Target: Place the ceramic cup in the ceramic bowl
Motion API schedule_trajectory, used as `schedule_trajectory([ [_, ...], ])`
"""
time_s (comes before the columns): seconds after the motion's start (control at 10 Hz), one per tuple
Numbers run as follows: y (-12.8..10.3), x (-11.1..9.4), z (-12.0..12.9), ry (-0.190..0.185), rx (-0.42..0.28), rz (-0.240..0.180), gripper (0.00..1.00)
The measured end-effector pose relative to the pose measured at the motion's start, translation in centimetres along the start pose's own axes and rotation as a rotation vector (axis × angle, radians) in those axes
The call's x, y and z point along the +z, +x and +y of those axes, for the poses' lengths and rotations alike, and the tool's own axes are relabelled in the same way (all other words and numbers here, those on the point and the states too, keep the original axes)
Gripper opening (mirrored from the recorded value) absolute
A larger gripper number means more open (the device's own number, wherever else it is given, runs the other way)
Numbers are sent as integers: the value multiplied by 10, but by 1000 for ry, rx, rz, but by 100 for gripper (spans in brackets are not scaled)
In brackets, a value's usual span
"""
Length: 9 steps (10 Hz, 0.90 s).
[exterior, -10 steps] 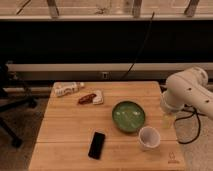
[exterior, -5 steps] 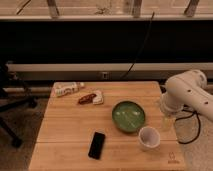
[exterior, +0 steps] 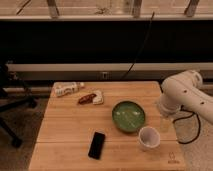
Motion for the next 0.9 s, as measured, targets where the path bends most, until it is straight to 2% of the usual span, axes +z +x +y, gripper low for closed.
schedule_trajectory([
  [0.4, -7, 21, 1, -35, 60, 33, 80],
  [0.9, -9, 37, 10, -76, 140, 46, 80],
])
